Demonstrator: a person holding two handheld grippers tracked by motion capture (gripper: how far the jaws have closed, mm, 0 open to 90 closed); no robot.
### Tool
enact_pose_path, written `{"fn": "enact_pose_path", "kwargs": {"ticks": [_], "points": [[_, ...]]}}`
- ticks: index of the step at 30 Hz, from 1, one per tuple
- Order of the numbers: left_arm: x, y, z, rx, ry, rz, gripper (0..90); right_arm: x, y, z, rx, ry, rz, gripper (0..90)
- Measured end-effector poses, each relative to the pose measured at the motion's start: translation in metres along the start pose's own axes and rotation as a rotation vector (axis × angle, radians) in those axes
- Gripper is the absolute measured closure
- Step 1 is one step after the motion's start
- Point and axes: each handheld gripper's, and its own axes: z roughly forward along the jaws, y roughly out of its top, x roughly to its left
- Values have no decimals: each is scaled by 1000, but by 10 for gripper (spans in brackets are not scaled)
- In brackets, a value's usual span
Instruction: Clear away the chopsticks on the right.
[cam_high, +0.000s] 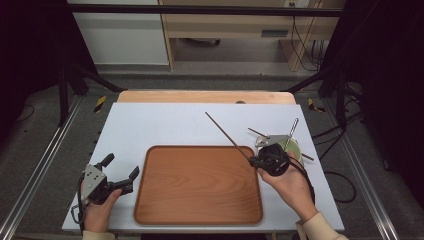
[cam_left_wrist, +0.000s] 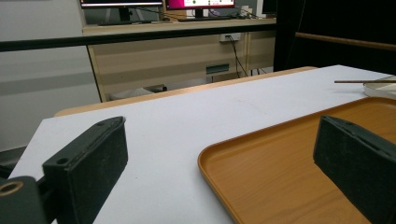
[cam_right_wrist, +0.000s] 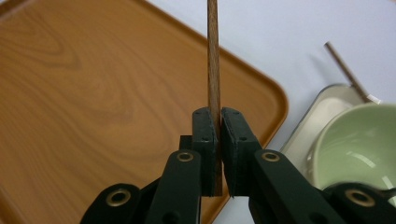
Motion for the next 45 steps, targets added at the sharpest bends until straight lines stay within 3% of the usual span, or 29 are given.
{"fn": "enact_pose_path", "kwargs": {"ticks": [8, 12, 23, 24, 26, 34, 45], "points": [[0, 2, -1, -5, 2, 3, 27, 19, -29, 9, 36, 32, 55, 848], [0, 1, 0, -6, 1, -2, 27, 25, -41, 13, 63, 35, 47, 847], [-2, 3, 5, -11, -14, -4, 27, 39, -63, 16, 126, 41, 99, 847], [-2, 3, 5, -10, -15, -3, 27, 40, -65, 17, 129, 40, 86, 847], [-2, 3, 5, -11, -16, -3, 27, 43, -66, 17, 137, 37, 111, 847], [-1, 3, 5, -10, -20, -6, 28, 46, -70, 19, 180, 28, 103, 847], [-2, 3, 5, -7, -23, -2, 28, 46, -72, 23, 199, 19, 117, 846]]}}
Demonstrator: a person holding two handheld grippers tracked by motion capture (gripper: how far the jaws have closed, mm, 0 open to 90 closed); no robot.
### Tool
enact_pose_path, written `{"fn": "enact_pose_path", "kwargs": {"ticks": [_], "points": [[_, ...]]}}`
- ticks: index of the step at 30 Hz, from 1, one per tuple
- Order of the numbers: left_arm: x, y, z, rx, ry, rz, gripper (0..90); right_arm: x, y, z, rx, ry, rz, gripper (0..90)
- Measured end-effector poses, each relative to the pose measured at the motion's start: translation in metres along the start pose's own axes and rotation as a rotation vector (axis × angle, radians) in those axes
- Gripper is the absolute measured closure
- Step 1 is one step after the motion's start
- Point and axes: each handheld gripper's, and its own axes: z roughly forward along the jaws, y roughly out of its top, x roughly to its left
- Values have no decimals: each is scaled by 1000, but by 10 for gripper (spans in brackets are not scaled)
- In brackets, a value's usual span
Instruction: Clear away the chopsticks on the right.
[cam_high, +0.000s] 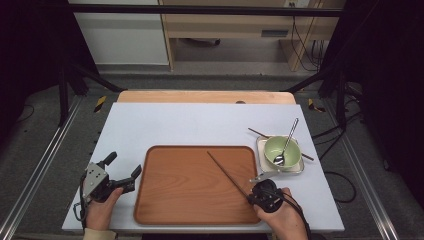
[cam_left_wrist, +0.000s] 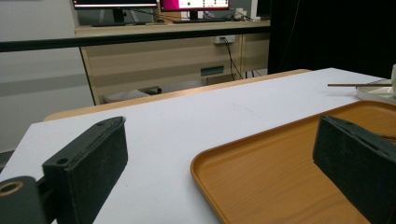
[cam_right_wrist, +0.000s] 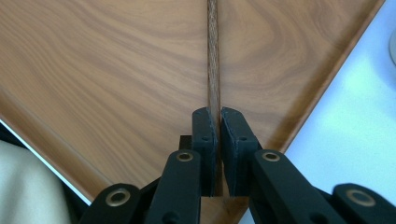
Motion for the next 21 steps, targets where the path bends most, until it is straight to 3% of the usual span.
{"fn": "enact_pose_path", "kwargs": {"ticks": [17, 21], "points": [[-1, 0, 0, 0, -6, 2, 28, 0, 2, -4, -33, 12, -16, 815], [-1, 0, 1, 4, -11, 0, 29, -4, 2, -4, -83, 27, -33, 780]]}}
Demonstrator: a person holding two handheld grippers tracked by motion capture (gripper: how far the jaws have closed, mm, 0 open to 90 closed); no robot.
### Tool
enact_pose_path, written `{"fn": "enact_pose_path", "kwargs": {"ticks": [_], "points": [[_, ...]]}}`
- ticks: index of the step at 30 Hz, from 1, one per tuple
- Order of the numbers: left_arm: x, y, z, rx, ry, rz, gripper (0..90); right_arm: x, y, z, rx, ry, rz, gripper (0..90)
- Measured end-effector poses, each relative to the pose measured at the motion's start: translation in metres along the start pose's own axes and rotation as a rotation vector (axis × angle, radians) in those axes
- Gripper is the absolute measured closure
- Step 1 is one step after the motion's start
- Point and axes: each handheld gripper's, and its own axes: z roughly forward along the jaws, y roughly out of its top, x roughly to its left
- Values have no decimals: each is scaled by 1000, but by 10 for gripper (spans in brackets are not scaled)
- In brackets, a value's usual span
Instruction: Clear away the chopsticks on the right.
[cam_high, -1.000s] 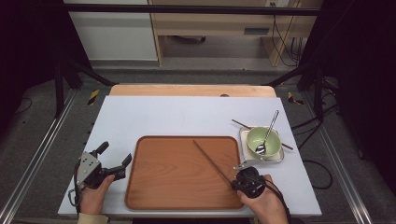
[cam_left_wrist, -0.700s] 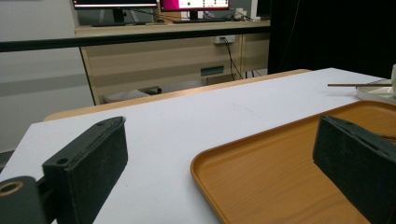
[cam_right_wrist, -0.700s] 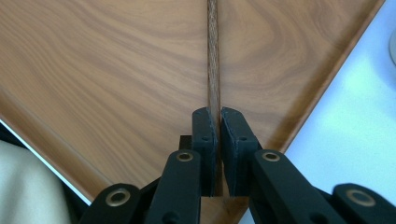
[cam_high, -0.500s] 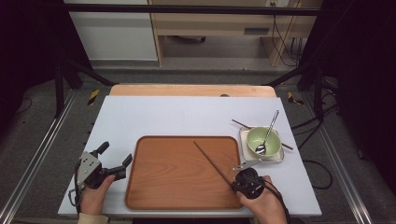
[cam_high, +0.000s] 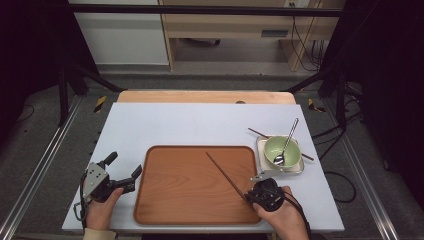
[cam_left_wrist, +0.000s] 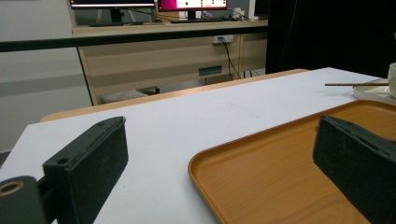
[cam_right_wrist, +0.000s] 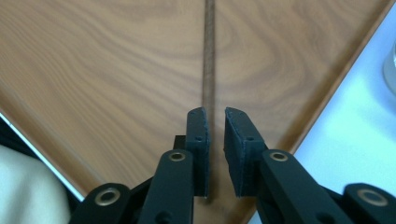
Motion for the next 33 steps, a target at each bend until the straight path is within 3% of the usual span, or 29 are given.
{"fn": "enact_pose_path", "kwargs": {"ticks": [7, 11, 17, 31, 33], "points": [[0, 0, 0, 10, -8, 0, 30, -13, -3, 6, -179, 6, 4, 644], [-1, 1, 2, 21, -19, -1, 32, -15, -3, 7, -252, 6, -4, 538], [-4, 4, 3, 40, -39, 2, 53, -15, -3, 4, -328, -4, -1, 390], [-20, 13, 9, 110, -118, 45, 132, -16, -3, -5, -508, -71, -66, 117], [-23, 15, 10, 125, -132, 53, 157, -17, -4, -8, -534, -76, -70, 109]]}}
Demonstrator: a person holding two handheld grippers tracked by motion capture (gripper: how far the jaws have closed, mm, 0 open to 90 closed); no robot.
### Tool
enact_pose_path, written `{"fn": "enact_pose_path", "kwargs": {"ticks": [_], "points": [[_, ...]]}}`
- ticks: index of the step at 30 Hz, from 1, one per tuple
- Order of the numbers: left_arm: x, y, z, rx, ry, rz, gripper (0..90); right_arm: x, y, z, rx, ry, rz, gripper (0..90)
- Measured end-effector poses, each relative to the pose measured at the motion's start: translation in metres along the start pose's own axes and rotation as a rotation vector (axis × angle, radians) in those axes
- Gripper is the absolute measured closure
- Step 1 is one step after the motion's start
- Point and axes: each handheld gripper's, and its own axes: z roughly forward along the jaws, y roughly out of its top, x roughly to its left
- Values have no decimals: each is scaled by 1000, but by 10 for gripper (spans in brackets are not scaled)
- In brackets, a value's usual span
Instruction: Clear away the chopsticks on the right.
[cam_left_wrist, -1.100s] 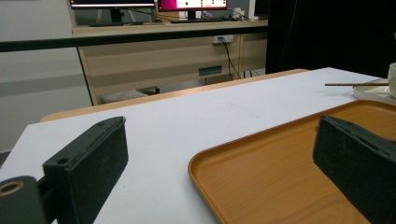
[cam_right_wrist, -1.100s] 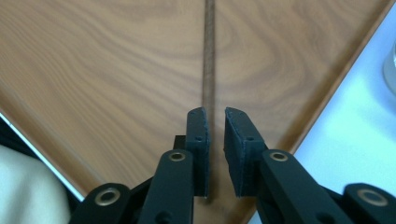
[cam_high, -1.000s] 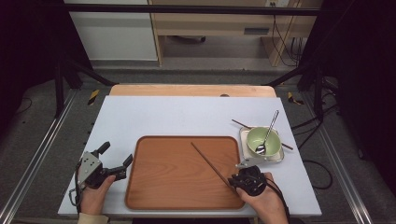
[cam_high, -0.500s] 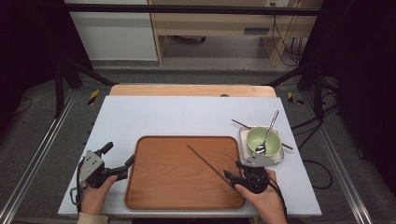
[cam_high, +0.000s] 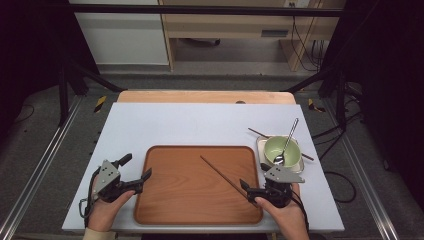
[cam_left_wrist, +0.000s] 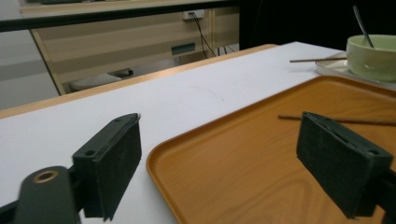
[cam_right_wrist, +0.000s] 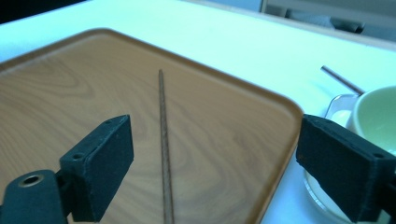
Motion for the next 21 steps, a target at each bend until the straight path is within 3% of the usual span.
{"fn": "enact_pose_path", "kwargs": {"ticks": [6, 15, 21], "points": [[-8, 4, 4, 50, -38, 22, 269, -7, 2, -11, -80, -3, 11, 103], [-22, 18, 10, 105, -122, 59, 524, -12, 2, -20, -110, -32, 36, 97], [-32, 27, 23, 131, -163, 72, 668, -15, 2, -21, -124, -80, 47, 103]]}}
